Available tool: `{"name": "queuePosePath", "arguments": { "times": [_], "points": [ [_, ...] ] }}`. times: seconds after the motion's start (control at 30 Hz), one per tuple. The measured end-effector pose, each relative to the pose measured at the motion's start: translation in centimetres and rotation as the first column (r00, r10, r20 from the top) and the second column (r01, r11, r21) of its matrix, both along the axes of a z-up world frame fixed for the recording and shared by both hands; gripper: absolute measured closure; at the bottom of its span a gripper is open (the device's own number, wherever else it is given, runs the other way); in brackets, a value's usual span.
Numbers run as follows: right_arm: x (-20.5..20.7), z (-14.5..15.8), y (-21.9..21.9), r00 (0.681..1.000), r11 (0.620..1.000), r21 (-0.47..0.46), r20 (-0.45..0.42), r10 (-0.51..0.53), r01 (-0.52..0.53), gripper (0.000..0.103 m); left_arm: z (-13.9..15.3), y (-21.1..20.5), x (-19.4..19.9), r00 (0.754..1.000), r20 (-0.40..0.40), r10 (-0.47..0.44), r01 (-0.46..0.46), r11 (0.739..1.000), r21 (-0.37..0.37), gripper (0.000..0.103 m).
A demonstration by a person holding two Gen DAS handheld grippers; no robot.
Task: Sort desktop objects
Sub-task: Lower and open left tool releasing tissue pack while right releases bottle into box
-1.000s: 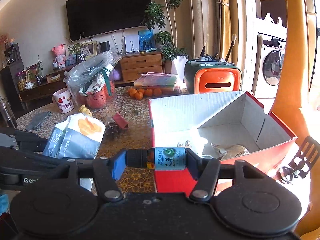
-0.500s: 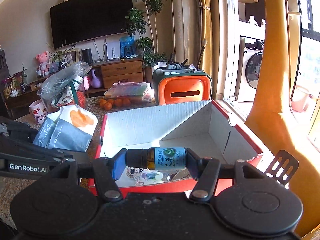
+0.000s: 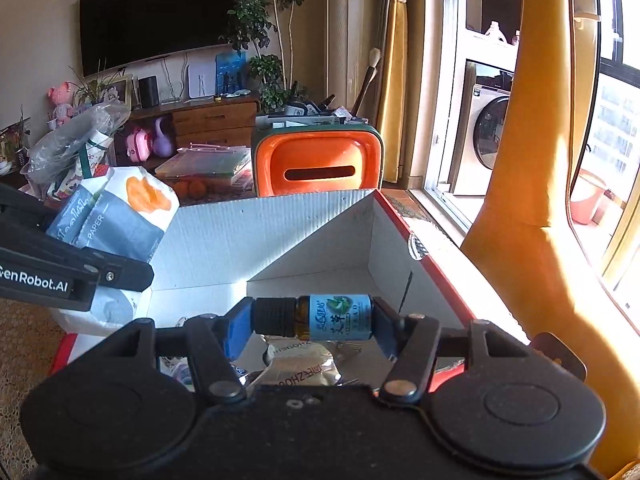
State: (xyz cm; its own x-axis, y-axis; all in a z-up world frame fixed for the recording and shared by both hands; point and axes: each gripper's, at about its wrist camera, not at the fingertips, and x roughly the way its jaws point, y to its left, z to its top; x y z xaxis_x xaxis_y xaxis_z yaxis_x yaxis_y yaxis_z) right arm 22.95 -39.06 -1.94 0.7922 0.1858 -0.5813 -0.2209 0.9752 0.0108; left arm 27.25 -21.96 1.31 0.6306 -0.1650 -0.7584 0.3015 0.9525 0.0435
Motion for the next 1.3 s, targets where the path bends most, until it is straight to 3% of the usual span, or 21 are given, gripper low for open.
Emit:
{"name": "queuePosePath", "arguments": {
  "times": [0.47, 0.6, 0.93, 1.17, 1.3],
  "points": [
    [4.5, -2.2, 0.6, 0.988, 0.993, -0.049, -0.111, 0.105, -0.111, 0.042, -5.0, -1.8, 6.2, 0.981, -0.193, -0.028, 0.031, 0.999, 0.017, 0.054],
    [4.9, -3.1, 1.2, 0.98, 0.986, -0.081, -0.154, 0.129, -0.143, 0.042, -6.4, -2.2, 7.0, 0.97, -0.242, -0.036, 0.051, 0.997, 0.053, 0.054],
    [5.2, -4.1, 1.0, 0.971, 0.985, -0.076, -0.195, 0.138, -0.156, 0.042, -6.9, -2.7, 7.9, 0.959, -0.279, -0.043, 0.061, 0.997, 0.054, 0.049],
    [5.1, -4.2, 1.0, 0.97, 0.983, -0.082, -0.193, 0.147, -0.166, 0.038, -6.7, -2.9, 7.7, 0.96, -0.275, -0.052, 0.068, 0.997, 0.047, 0.029],
    [4.8, -3.7, 0.8, 0.972, 0.984, -0.076, -0.183, 0.146, -0.162, 0.036, -6.1, -2.4, 7.3, 0.967, -0.251, -0.043, 0.047, 0.999, 0.012, 0.024]
  ]
}}
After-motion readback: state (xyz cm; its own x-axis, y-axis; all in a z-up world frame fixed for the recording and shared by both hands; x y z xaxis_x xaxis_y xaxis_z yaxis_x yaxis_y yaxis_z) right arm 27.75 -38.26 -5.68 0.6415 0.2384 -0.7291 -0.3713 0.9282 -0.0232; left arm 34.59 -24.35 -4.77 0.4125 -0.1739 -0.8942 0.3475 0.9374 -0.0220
